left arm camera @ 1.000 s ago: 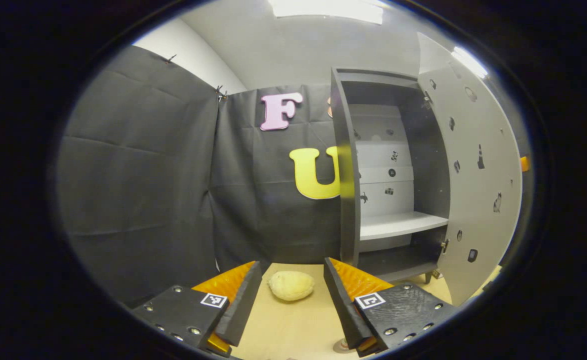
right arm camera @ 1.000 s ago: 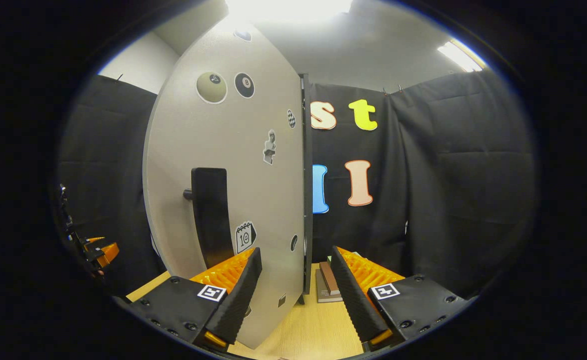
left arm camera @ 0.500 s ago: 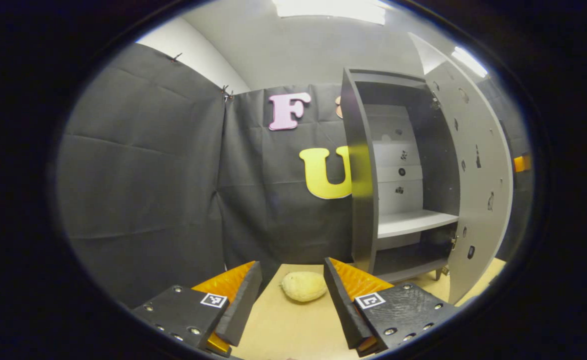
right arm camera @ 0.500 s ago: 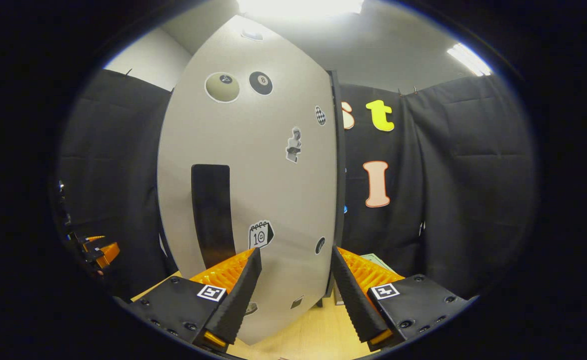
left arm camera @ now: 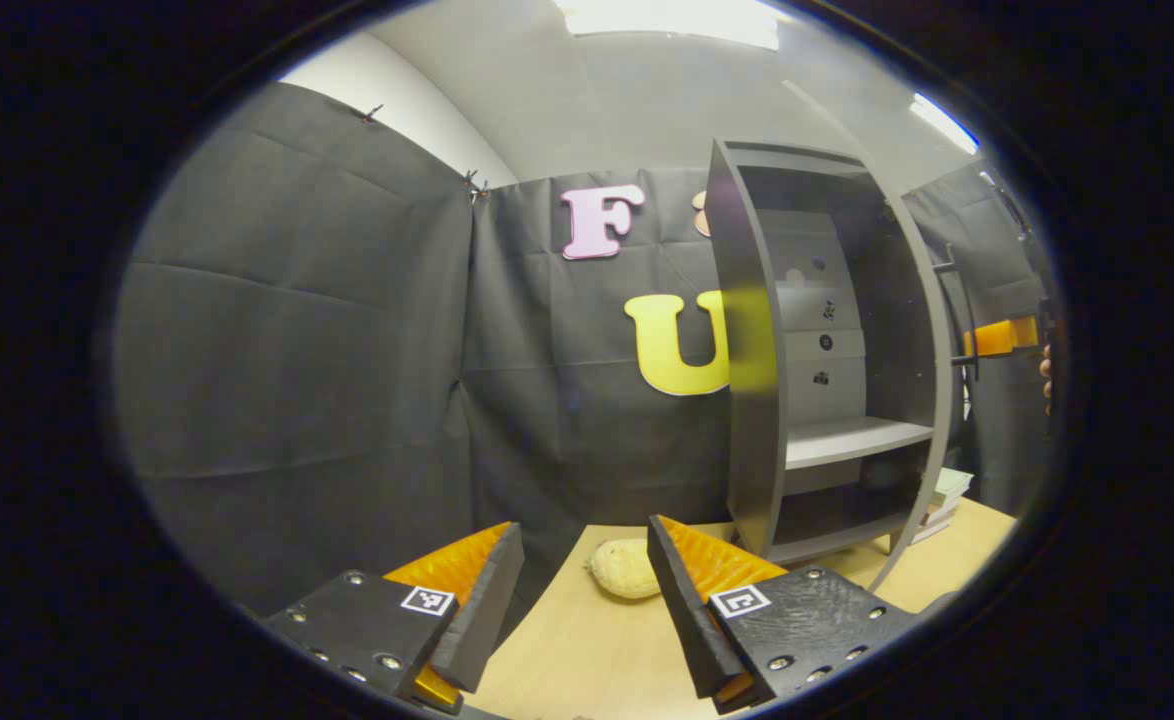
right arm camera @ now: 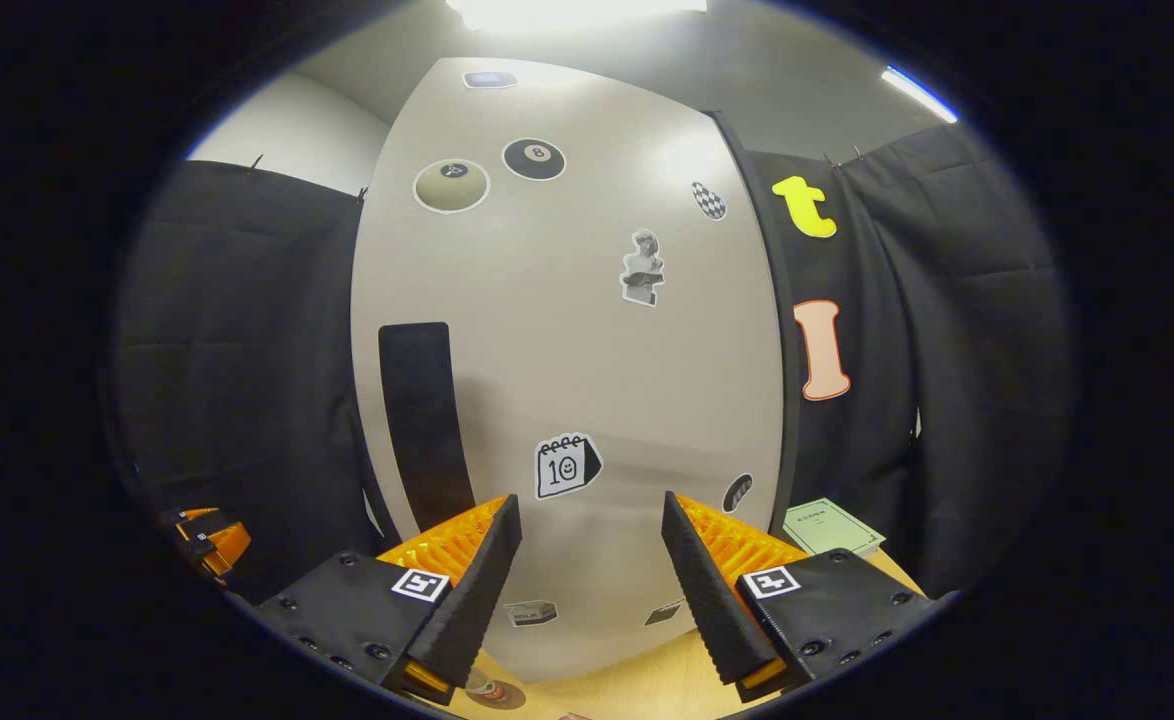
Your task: Open the cabinet door with the right hand, grasp the bottle in the cabinet with the left hand and place it on the coaster, then close the cabinet door with the right hand.
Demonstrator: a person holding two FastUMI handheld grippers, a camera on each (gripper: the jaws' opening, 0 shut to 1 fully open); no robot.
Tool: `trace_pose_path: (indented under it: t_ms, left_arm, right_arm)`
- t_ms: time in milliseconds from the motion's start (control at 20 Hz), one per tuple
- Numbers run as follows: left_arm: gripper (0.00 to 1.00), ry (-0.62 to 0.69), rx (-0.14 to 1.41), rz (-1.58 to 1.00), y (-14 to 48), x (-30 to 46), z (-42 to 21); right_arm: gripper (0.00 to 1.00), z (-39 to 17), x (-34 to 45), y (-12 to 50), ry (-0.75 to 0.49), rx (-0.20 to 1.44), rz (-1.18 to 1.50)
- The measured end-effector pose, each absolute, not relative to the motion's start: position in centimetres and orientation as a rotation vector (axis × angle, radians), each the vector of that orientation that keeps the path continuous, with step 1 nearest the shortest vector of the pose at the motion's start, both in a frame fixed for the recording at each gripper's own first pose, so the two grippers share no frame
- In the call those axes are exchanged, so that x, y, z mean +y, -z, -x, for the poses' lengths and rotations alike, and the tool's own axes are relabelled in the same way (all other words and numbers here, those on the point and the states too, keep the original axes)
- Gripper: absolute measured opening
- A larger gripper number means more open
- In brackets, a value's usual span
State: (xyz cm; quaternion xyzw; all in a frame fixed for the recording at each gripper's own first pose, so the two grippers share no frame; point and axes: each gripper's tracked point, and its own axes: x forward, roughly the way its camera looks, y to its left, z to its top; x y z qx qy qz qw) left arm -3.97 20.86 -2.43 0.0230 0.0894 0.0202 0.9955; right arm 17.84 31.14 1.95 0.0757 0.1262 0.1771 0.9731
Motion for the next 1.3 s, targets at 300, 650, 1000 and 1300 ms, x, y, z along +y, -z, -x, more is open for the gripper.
trace_pose_path:
  t_ms: [300, 650, 1000, 1300]
  left_arm:
    - [0.77, -0.060, 0.171, -0.030, 1.9, 21.9, 4.8]
    - [0.75, -0.056, 0.147, -0.026, -0.9, 18.9, 5.5]
    - [0.75, -0.012, 0.108, -0.031, -4.0, 10.0, 5.7]
    - [0.75, 0.041, 0.094, -0.026, -5.6, 0.1, 6.3]
  right_arm:
    - [0.92, -19.3, 33.2, -1.5, -0.350, 0.235, -0.156]
    - [0.96, -17.6, 30.4, -2.5, -0.319, 0.200, -0.136]
    - [0.95, -12.2, 20.5, -3.5, -0.303, 0.161, -0.066]
    - [0.95, -9.5, 10.9, -3.1, -0.259, 0.134, -0.025]
